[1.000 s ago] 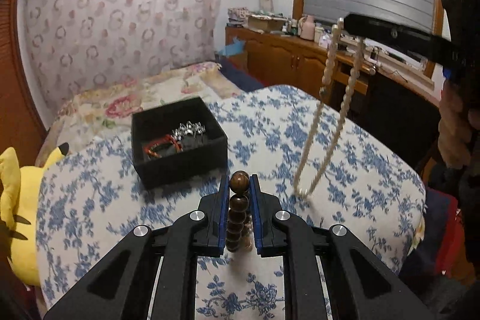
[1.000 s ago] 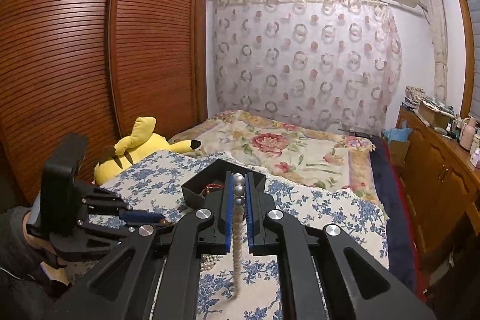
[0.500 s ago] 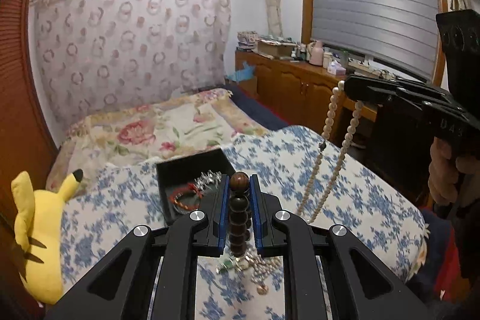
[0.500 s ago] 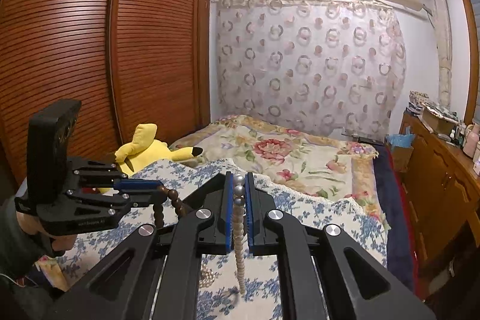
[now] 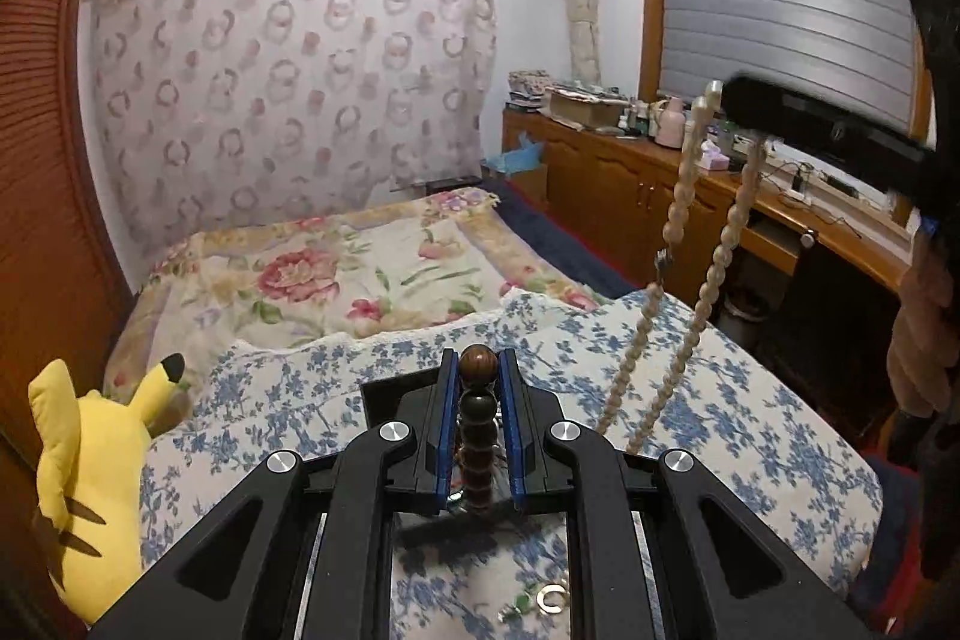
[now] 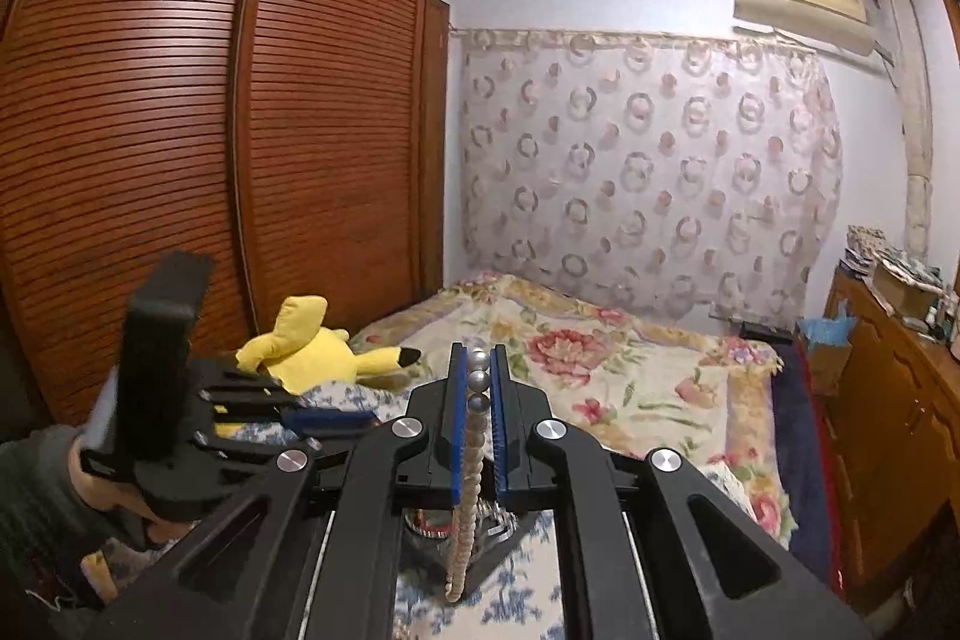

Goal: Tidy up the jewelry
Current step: 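Carry the pearl necklace and wooden bead bracelet toward the black box, then lower both items into the black box and open both tools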

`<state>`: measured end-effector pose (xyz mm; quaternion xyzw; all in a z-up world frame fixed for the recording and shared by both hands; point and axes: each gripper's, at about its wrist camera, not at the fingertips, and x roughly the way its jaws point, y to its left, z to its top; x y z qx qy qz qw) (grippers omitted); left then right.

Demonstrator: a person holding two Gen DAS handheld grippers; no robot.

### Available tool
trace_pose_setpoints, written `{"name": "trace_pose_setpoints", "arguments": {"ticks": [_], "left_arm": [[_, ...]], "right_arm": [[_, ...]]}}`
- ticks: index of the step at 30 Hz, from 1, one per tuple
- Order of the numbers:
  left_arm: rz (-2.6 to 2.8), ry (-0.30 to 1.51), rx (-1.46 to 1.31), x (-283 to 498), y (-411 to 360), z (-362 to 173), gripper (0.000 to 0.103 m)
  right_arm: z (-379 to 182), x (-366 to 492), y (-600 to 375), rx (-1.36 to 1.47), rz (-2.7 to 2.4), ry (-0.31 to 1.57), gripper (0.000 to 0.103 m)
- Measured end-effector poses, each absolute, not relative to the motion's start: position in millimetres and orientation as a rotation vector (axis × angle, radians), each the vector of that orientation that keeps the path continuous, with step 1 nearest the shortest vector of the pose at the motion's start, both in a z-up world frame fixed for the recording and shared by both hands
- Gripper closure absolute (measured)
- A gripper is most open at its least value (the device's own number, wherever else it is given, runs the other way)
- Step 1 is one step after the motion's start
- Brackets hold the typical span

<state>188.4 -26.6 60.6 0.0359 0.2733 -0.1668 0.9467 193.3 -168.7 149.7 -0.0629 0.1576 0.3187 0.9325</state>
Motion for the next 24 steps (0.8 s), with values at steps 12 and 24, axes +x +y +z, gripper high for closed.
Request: {"name": "trace_pose_setpoints", "arguments": {"ticks": [12, 24], "left_arm": [[-0.321, 0.643, 0.043, 239, -15, 12, 0.091], [-0.306, 0.667, 0.036, 267, -10, 0, 0.091]], "right_arm": [[119, 248, -143, -0.123, 0.702, 0.387, 0.095], [36, 280, -128, -0.122, 0.723, 0.577, 0.094]]}}
